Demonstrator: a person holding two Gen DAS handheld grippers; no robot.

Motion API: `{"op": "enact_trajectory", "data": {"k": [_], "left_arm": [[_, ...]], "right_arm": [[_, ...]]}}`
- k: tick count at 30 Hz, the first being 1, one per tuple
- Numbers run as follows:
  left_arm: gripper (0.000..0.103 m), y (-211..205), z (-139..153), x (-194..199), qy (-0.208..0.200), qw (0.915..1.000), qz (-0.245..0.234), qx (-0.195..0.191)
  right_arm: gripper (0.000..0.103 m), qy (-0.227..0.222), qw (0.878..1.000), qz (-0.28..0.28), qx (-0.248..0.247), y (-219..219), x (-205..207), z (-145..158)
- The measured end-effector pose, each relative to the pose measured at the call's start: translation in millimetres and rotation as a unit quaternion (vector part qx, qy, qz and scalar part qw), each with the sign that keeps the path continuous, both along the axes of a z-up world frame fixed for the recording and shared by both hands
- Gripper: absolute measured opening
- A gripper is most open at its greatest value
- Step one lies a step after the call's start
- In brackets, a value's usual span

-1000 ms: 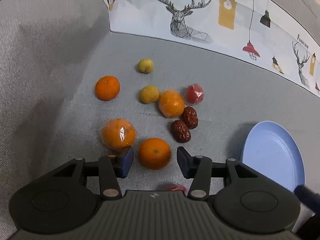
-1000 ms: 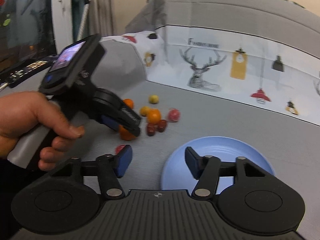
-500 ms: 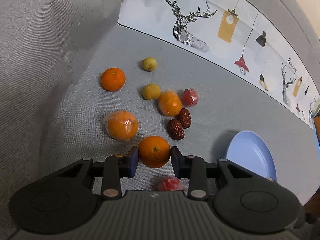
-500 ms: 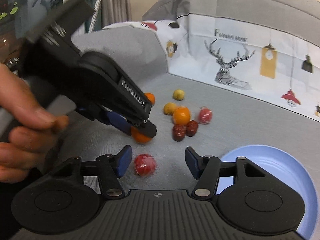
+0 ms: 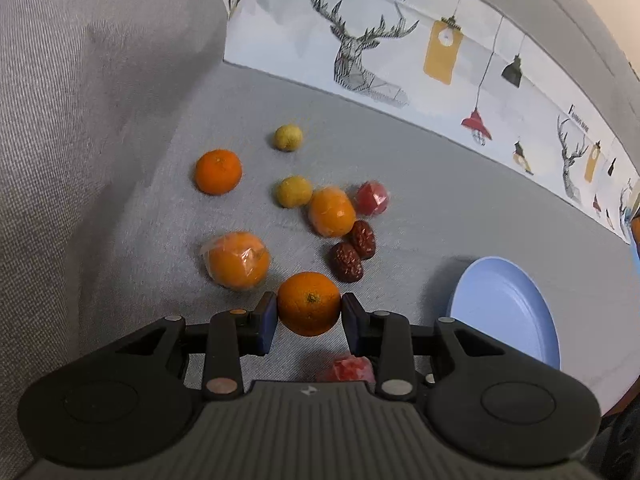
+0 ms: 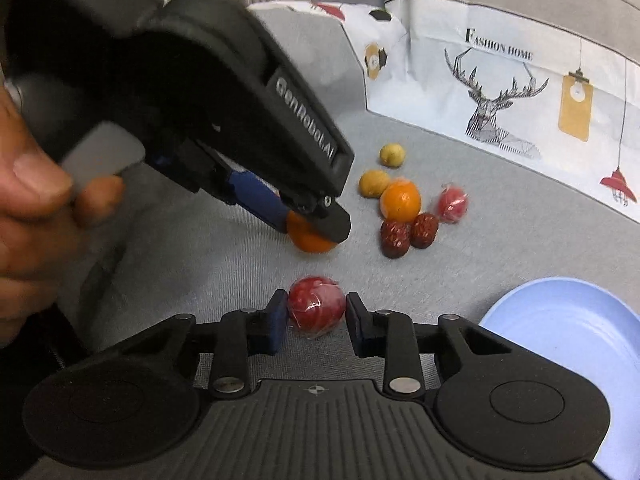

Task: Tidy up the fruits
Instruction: 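Grasp a mandarin with the left tool while the right tool grasps a red wrapped fruit, then carry the mandarin and red fruit over the blue plate with both tools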

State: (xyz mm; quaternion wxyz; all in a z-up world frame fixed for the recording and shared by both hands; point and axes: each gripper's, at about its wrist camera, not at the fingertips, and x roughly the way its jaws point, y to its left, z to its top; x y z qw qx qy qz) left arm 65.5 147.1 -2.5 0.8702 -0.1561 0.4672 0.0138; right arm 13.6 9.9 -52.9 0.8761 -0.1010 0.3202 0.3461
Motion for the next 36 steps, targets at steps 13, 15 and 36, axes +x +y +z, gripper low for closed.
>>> {"op": "enact_trajectory", "data": {"k": [13,15,36], "left_arm": [[0.038,-28,49,-29,-0.086,0.9955,-0.019,0.035],[0.038,-38,54,-33,-0.099,0.9935,-0.032,0.047],[0.038,-126,15,-45,-0.143,0.9783,-0.146,0.034]], "right_arm": [[0.033,-0.047,0.995,-0.077,0.047,-123,4,110],[0.033,-0.04,0.992,-0.107,0.062,-148,5,108],[0.033,0.011,0.974,-0.222,0.04,-190,22,60]]}}
